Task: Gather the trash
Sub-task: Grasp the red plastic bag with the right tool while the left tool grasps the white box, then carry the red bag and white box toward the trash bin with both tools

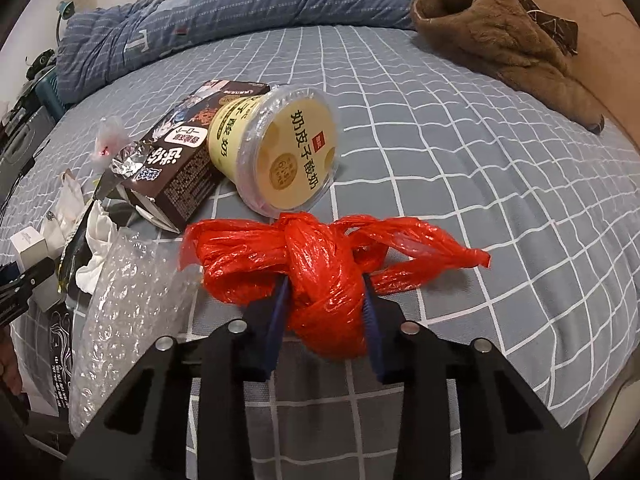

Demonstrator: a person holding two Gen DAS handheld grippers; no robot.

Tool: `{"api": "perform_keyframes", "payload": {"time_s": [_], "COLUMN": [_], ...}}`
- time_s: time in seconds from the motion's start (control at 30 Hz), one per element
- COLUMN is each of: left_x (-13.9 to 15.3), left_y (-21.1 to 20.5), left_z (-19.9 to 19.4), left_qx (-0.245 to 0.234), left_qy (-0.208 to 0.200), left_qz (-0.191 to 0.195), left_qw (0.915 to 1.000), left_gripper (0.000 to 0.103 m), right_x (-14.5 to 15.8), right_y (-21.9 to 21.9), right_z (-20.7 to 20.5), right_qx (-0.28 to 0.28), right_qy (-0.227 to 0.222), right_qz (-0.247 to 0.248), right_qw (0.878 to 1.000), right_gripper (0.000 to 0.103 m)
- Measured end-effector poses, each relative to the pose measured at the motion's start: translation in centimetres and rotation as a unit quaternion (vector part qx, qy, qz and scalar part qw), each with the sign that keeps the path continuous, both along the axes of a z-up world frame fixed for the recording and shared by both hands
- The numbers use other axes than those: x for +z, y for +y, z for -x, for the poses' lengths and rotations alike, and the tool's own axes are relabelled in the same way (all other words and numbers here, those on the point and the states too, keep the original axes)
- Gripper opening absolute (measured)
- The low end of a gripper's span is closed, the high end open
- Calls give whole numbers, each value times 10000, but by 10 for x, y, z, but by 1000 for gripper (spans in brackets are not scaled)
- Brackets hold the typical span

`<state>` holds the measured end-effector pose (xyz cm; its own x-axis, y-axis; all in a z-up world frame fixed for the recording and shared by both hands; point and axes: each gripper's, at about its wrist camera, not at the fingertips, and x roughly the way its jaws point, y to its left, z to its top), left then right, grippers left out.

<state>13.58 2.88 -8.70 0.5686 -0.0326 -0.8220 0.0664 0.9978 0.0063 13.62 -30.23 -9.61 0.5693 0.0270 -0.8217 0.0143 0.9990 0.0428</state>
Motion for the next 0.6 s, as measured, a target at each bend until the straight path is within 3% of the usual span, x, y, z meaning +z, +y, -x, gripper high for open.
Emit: {"api": "perform_keyframes", "payload": {"time_s": [0.6], "left_x": [29], "left_y": [5], "left_z": [22], "left_qx": [131], "left_qy": [-339], "left_qz": [137], "left_qw": [9992], "left_gripper": [71], "right_x": [35], "right_y": [7], "right_z": [23], "right_qx": [-83], "right_qy": [-509], "right_qz": [139], "right_qw": [9986], "right_gripper": [31]}}
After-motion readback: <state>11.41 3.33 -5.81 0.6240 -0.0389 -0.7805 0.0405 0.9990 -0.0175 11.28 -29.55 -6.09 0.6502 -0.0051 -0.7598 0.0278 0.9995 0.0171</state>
